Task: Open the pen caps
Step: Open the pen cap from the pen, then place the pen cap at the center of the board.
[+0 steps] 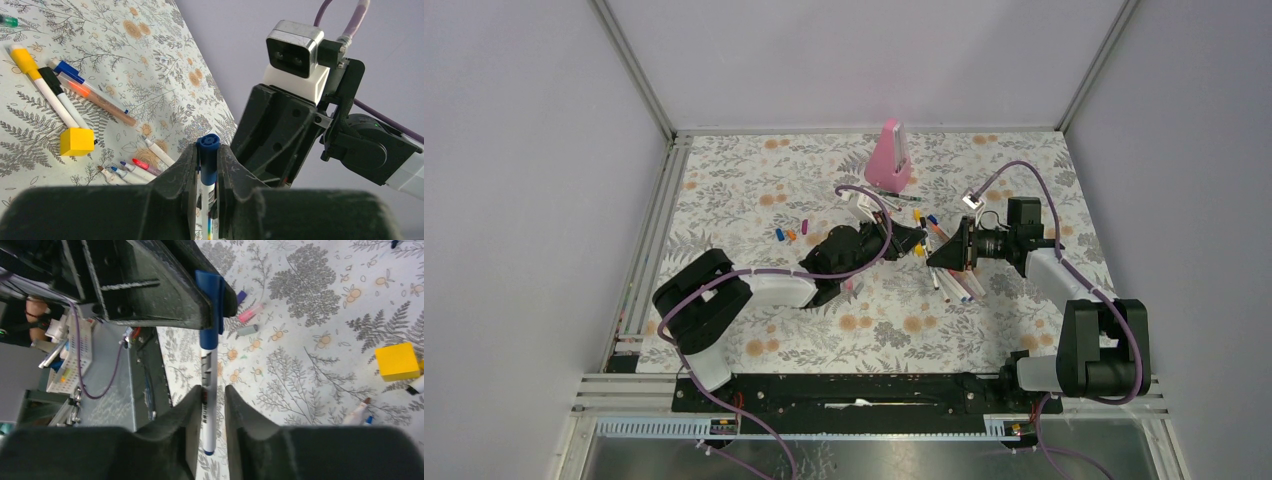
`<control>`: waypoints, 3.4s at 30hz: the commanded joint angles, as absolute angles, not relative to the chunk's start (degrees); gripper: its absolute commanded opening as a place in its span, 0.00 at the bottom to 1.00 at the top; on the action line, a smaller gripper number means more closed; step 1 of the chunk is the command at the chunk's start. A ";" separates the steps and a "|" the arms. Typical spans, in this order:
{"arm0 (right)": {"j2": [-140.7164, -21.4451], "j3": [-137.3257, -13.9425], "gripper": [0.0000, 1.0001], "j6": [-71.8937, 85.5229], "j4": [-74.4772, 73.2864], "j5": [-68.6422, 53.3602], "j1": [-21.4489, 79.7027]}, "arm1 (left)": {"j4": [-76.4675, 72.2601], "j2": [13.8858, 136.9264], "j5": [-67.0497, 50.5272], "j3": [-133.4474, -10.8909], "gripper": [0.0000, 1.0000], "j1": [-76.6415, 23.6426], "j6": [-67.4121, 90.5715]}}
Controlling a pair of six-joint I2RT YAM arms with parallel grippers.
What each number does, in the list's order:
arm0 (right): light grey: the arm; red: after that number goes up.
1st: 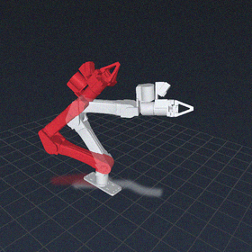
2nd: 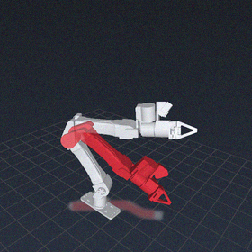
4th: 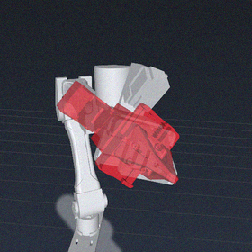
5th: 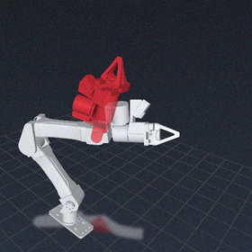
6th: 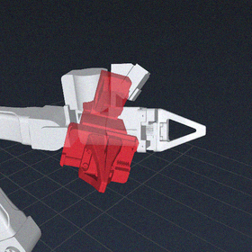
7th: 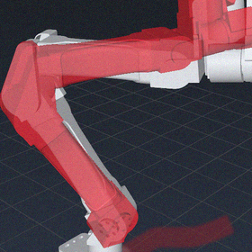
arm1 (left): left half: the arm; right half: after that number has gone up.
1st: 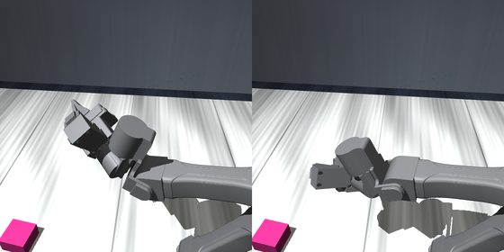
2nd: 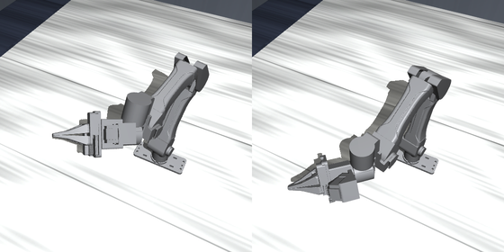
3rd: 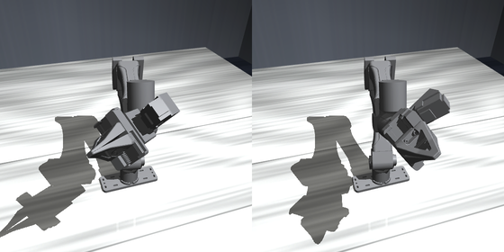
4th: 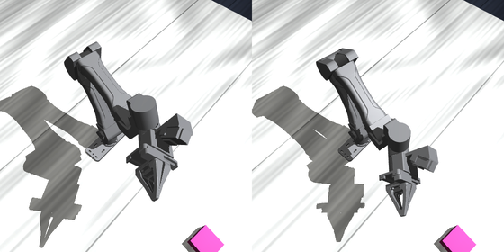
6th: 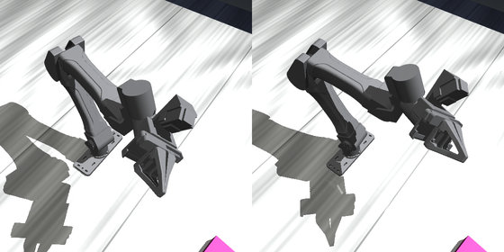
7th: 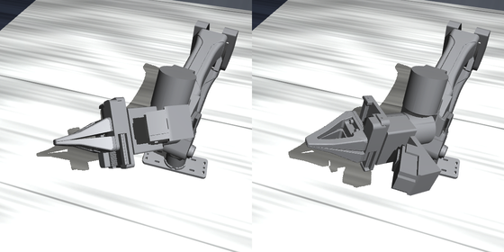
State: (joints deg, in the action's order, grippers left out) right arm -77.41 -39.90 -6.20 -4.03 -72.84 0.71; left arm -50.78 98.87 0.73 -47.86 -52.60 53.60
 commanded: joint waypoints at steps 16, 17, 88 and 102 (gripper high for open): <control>-76.09 -40.34 0.00 -3.28 0.92 -72.98 1.24 | -64.39 99.46 -2.37 -47.95 0.00 -53.79 54.47; -76.03 -40.58 0.00 -3.79 0.40 -73.02 1.23 | -65.14 99.57 -2.31 -47.79 0.00 -53.72 54.18; -76.37 -46.85 0.00 -29.30 -23.55 -52.03 -8.00 | 3.43 97.01 13.93 -55.42 0.04 -57.34 31.77; -76.99 -47.38 0.01 -29.88 -24.47 -52.01 -8.09 | 15.30 106.39 20.67 -65.24 0.15 -59.13 31.14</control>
